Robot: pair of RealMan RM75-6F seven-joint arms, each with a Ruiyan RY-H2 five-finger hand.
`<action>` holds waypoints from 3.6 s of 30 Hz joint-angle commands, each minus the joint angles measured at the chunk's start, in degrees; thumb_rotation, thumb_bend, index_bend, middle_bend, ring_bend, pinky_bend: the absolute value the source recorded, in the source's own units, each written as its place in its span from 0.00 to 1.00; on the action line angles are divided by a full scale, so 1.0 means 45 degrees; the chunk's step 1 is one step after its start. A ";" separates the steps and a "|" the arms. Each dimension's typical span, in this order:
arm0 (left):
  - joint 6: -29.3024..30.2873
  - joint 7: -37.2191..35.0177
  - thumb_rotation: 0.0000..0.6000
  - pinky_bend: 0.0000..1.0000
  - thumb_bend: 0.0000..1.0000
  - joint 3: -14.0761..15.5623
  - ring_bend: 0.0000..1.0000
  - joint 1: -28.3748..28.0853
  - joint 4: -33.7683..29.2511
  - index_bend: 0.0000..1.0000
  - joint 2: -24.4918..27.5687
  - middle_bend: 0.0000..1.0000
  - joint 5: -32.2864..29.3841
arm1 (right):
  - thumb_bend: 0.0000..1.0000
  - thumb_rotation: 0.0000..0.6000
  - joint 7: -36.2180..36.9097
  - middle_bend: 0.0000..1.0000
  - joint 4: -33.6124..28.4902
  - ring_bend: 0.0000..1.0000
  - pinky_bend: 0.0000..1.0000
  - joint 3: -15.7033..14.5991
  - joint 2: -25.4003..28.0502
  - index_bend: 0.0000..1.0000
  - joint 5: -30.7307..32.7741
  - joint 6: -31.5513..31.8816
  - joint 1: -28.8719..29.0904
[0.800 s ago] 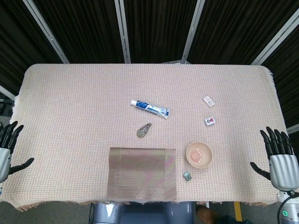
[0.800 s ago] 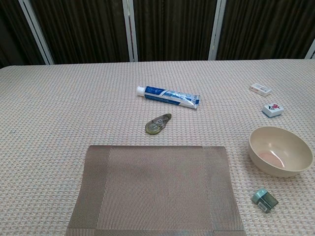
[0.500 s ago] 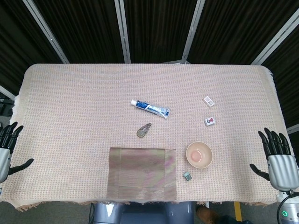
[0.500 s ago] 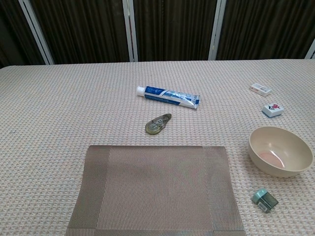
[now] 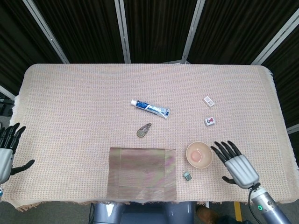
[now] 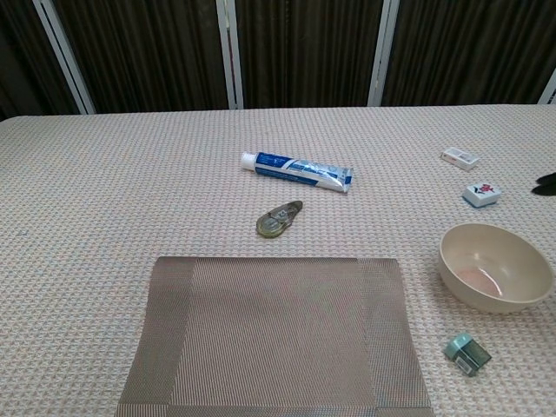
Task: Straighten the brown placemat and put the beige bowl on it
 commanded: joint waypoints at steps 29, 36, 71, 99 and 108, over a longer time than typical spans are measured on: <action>-0.0040 0.0086 1.00 0.00 0.00 -0.0140 0.00 0.0034 -0.0165 0.00 0.0165 0.00 -0.0196 | 0.36 1.00 -0.0126 0.00 0.1955 0.00 0.00 0.0189 -0.2864 0.64 0.1205 -0.1838 0.1376; -0.0040 -0.0107 1.00 0.00 0.00 -0.0154 0.00 0.0049 -0.0197 0.00 0.0207 0.00 -0.0216 | 0.38 1.00 0.0691 0.00 0.2384 0.00 0.00 0.0327 -0.3067 0.71 0.1005 -0.0847 0.1287; -0.0241 -0.0527 1.00 0.00 0.00 -0.0166 0.00 -0.0019 -0.0249 0.00 0.0324 0.00 -0.0238 | 0.33 1.00 0.1189 0.00 0.8196 0.00 0.00 0.3450 -0.4500 0.54 0.6921 -0.3932 0.2955; 0.0684 -0.2814 1.00 0.00 0.00 0.0933 0.00 -0.0587 0.1073 0.02 -0.0281 0.00 0.3752 | 0.00 1.00 0.2119 0.00 0.0811 0.00 0.00 0.2057 -0.0147 0.00 0.3993 0.1921 -0.0186; -0.0950 -0.1536 1.00 0.00 0.00 0.1734 0.00 -0.1650 0.0841 0.14 -0.1074 0.00 0.5611 | 0.00 1.00 0.0982 0.00 0.0423 0.00 0.00 0.1334 -0.0254 0.00 0.2908 0.3886 -0.1364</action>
